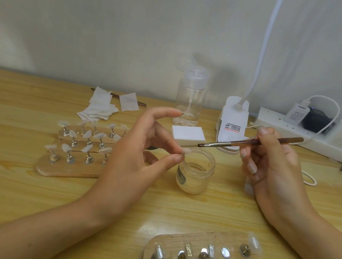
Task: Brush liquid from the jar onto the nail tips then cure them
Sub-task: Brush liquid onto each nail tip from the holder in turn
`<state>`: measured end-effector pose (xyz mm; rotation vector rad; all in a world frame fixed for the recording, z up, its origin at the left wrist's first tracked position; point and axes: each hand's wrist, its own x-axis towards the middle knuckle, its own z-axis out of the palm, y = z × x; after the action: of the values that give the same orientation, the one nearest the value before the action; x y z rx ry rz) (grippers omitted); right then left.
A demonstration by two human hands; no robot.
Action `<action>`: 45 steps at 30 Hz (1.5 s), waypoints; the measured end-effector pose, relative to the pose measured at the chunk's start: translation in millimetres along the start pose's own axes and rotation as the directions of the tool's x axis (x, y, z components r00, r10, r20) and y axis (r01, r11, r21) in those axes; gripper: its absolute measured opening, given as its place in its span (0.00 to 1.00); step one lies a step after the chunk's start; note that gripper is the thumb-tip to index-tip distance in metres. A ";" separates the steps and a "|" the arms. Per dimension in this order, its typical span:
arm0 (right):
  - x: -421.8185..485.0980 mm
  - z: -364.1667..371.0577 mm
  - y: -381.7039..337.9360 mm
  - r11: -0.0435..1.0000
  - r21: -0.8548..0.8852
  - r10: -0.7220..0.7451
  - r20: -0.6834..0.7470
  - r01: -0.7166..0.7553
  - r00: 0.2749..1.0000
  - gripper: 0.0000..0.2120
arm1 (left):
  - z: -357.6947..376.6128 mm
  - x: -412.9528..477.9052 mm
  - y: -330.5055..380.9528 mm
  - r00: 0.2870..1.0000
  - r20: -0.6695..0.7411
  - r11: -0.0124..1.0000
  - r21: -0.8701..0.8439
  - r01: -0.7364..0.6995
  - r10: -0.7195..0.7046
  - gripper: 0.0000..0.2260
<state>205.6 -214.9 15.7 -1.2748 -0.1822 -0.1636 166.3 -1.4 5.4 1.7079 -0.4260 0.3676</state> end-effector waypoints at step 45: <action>-4.0 3.6 -2.2 0.983 -0.184 0.008 0.032 -0.001 0.999 0.12 | -1.1 -1.0 -2.8 0.998 0.047 0.999 0.000 0.042 -0.042 0.25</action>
<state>201.0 -212.0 17.9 -1.4630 -0.1960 -0.1583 166.7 0.2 2.6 1.7244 -0.4242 0.2974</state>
